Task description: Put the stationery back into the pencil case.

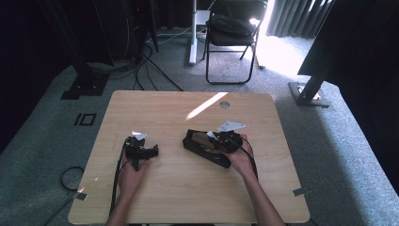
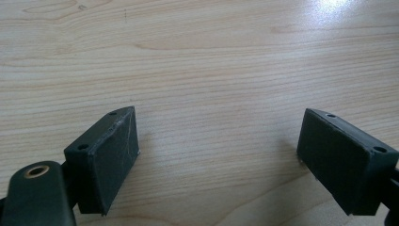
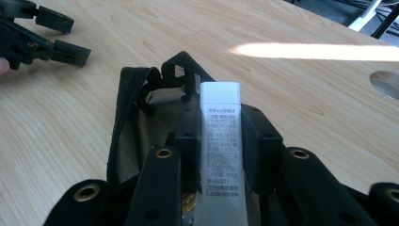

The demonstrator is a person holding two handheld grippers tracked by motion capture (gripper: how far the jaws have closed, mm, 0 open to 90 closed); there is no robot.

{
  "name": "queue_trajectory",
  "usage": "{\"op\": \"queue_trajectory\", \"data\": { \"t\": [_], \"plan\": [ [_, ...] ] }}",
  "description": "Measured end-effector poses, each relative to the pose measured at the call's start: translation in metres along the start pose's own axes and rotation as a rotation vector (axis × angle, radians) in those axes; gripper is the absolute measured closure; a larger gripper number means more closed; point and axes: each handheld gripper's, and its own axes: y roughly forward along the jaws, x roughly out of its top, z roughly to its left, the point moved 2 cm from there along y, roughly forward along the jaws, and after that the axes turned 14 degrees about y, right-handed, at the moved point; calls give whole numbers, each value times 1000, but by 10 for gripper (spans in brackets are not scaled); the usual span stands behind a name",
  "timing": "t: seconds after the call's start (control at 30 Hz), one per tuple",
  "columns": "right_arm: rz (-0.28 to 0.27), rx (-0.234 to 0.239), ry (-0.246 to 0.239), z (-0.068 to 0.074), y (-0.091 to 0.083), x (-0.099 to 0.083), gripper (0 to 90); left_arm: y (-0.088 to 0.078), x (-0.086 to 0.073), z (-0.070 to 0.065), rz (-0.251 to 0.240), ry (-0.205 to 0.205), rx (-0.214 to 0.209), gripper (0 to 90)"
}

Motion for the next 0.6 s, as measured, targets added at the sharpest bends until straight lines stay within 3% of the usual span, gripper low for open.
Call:
{"op": "queue_trajectory", "data": {
  "t": [0.43,0.6],
  "plan": [
    [64,9,-26,4,10,-5,695,0,0,0,-1,0,0,134],
    [57,21,-26,7,10,-3,643,0,0,0,-1,0,0,134]
  ]
}}
